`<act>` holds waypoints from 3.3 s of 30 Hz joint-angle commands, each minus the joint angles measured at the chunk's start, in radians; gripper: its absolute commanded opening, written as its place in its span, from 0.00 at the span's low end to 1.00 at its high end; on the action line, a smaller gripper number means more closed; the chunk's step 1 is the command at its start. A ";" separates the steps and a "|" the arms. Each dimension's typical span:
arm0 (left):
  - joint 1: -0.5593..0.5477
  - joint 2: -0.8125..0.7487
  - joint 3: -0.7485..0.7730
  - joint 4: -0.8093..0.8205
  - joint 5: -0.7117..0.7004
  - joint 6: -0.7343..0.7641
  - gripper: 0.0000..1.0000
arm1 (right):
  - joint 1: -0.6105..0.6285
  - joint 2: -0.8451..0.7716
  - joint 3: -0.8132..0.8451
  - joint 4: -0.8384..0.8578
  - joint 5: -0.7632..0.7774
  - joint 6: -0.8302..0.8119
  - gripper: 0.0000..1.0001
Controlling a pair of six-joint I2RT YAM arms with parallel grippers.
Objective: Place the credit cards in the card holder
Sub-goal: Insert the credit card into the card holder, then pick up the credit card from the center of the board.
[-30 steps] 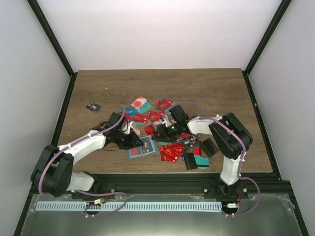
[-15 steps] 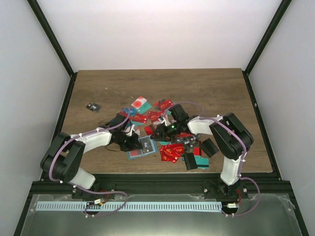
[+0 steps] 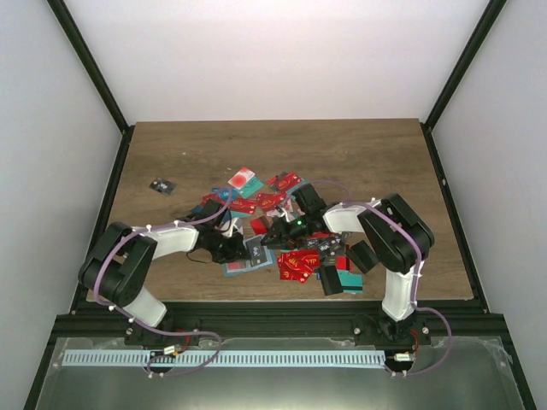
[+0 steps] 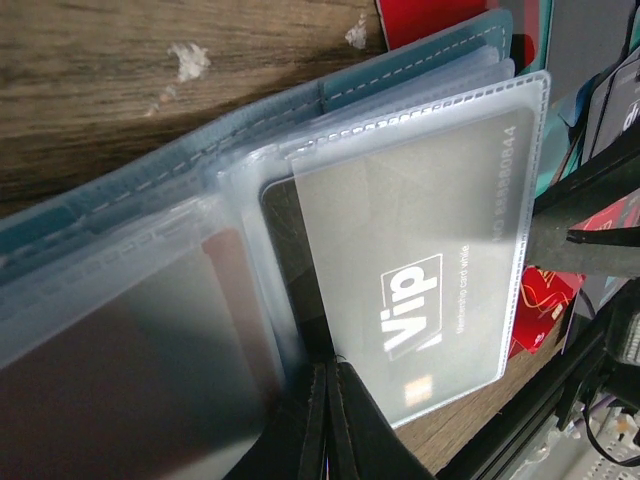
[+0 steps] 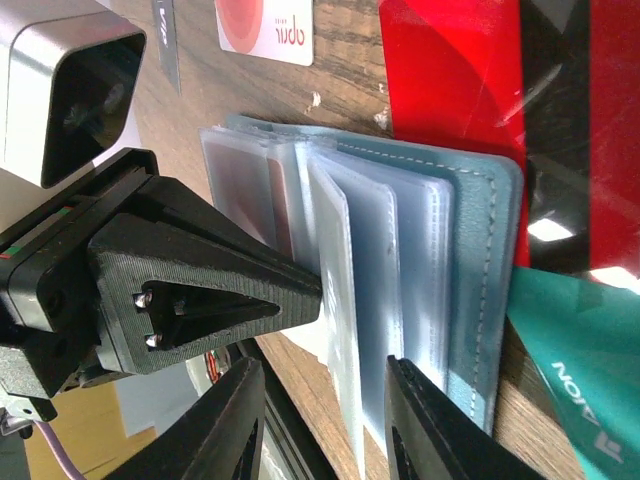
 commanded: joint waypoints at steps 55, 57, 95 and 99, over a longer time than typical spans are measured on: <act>0.062 -0.454 0.405 -0.598 -0.293 0.037 0.44 | 0.141 -0.066 0.599 -0.435 0.158 -0.097 0.56; 0.064 -0.449 0.427 -0.588 -0.274 0.039 0.45 | 0.102 -0.116 0.561 -0.460 0.201 -0.109 0.56; -0.316 0.161 0.402 -0.258 -0.058 0.139 0.19 | -0.063 -0.898 -0.720 0.006 0.189 0.385 0.66; -0.315 0.211 0.420 -0.248 -0.081 0.142 0.19 | -0.038 -0.900 -0.769 0.097 0.229 0.455 0.65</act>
